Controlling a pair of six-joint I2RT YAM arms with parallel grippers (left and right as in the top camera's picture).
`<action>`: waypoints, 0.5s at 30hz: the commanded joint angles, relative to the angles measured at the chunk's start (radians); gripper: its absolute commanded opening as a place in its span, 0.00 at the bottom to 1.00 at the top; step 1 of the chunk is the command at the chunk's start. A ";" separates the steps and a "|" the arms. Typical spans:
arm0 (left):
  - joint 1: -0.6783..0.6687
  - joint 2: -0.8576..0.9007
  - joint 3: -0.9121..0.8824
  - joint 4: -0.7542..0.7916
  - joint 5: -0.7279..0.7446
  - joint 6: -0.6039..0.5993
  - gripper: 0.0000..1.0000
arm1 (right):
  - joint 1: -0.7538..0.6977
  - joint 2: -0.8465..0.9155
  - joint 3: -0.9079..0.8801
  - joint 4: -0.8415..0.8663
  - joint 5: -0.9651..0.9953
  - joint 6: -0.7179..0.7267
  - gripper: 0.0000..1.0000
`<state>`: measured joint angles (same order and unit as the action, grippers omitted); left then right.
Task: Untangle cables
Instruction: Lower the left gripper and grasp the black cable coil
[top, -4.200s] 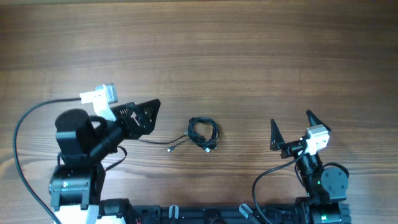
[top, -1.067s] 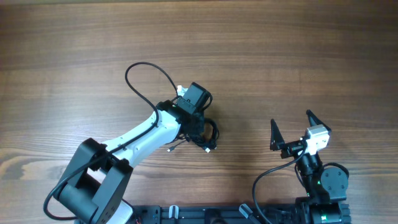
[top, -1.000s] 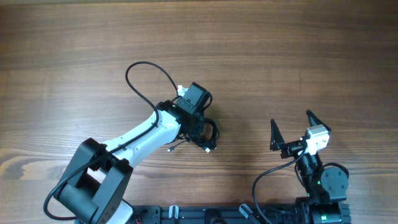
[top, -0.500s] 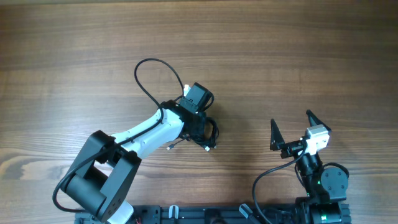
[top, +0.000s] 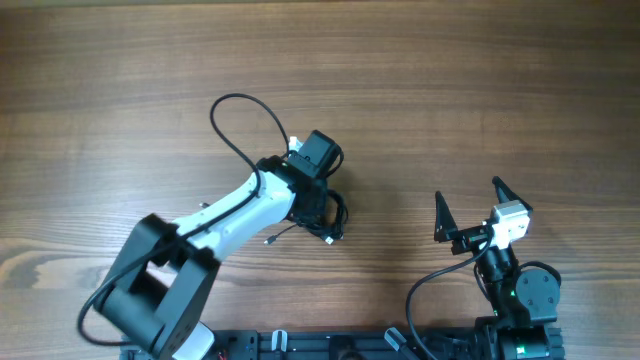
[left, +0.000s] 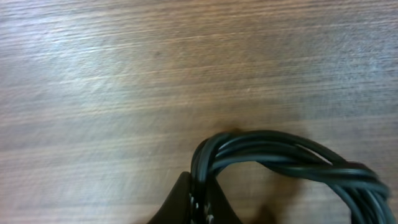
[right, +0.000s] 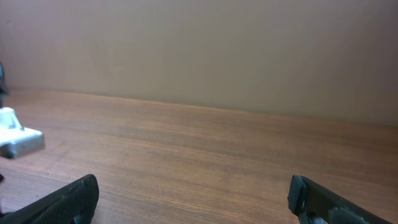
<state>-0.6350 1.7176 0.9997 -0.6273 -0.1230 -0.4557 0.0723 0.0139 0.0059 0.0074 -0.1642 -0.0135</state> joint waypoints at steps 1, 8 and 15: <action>-0.002 -0.134 0.045 -0.059 -0.025 -0.161 0.04 | -0.004 0.000 -0.001 0.006 -0.016 -0.006 1.00; -0.002 -0.289 0.045 -0.245 -0.073 -0.407 0.04 | -0.004 0.000 -0.001 0.006 -0.016 -0.007 1.00; -0.002 -0.400 0.045 -0.313 -0.077 -0.396 0.04 | -0.004 0.000 -0.001 0.006 -0.016 -0.006 1.00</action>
<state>-0.6350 1.3808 1.0279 -0.9401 -0.1757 -0.8326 0.0723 0.0139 0.0059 0.0078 -0.1642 -0.0135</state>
